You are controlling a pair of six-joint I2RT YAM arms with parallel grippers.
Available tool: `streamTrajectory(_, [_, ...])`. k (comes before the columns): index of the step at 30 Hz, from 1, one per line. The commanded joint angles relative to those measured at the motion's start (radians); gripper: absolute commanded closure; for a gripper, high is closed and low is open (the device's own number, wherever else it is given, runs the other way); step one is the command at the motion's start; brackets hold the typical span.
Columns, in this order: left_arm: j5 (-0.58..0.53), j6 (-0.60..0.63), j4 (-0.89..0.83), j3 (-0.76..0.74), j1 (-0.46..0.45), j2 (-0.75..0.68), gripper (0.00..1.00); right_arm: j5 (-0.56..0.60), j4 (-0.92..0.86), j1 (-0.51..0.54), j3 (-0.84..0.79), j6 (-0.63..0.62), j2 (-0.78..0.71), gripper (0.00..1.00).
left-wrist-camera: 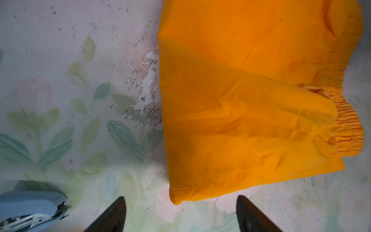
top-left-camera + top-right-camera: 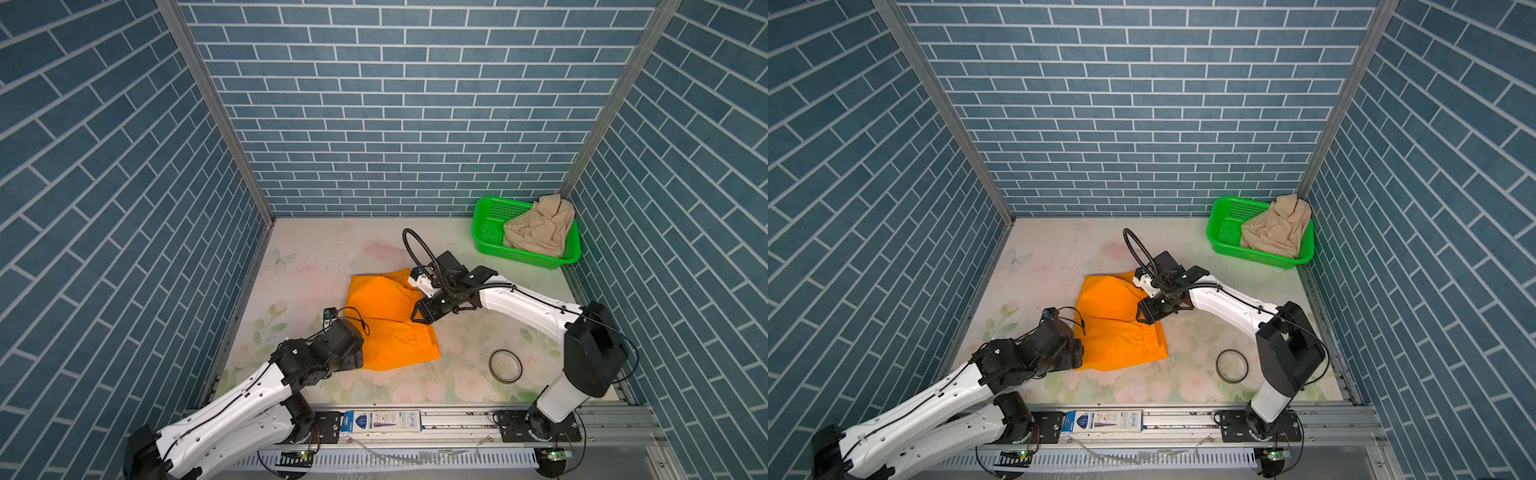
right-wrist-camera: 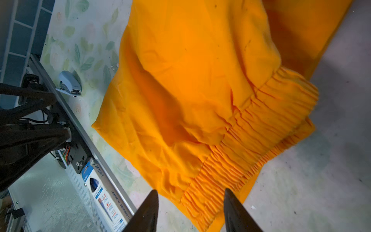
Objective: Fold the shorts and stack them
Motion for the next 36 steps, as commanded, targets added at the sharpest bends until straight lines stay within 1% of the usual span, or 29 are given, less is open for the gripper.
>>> streamTrajectory(1, [-0.014,0.029,-0.046,0.046,-0.004,0.028,0.09,0.036,0.063,-0.001,-0.014,-0.054,0.104,0.46])
streamTrajectory(3, [-0.009,0.027,-0.040,0.079,-0.004,0.043,0.07,0.060,0.063,0.005,-0.019,-0.059,0.149,0.46])
streamTrajectory(7, [0.010,0.050,0.045,0.075,-0.004,0.081,0.07,0.135,0.056,0.008,-0.059,-0.056,0.162,0.46])
streamTrajectory(10, [0.044,0.074,0.126,0.070,-0.004,0.135,0.03,0.124,0.049,0.006,-0.091,-0.047,0.141,0.46])
streamTrajectory(11, [0.055,0.076,0.146,0.071,-0.004,0.156,0.00,0.098,0.067,0.005,-0.107,-0.029,0.114,0.46])
streamTrajectory(14, [0.071,0.078,0.191,0.090,-0.007,0.231,0.00,-0.044,0.151,-0.032,-0.158,0.074,-0.010,0.47])
streamTrajectory(16, [0.077,0.093,0.203,0.128,-0.013,0.291,0.00,-0.095,0.178,-0.067,-0.178,0.129,-0.100,0.47])
streamTrajectory(18, [0.056,0.096,0.167,0.193,-0.018,0.360,0.00,-0.095,0.170,-0.103,-0.198,0.162,-0.191,0.46])
streamTrajectory(21, [0.038,0.081,0.139,0.279,-0.025,0.459,0.00,-0.060,0.140,-0.153,-0.251,0.196,-0.322,0.46])
streamTrajectory(24, [0.082,0.045,0.209,0.305,-0.039,0.543,0.00,-0.008,0.127,-0.183,-0.333,0.212,-0.442,0.45])
streamTrajectory(28, [0.129,-0.018,0.278,0.304,-0.064,0.645,0.00,0.028,0.145,-0.206,-0.447,0.258,-0.583,0.43])
streamTrajectory(30, [0.132,-0.037,0.318,0.286,-0.079,0.678,0.00,0.032,0.152,-0.210,-0.491,0.283,-0.632,0.43])
streamTrajectory(32, [0.105,-0.037,0.363,0.273,-0.105,0.706,0.00,0.026,0.153,-0.212,-0.525,0.300,-0.668,0.43])
streamTrajectory(36, [0.069,-0.014,0.384,0.280,-0.130,0.785,0.00,0.016,0.148,-0.213,-0.561,0.322,-0.703,0.43])
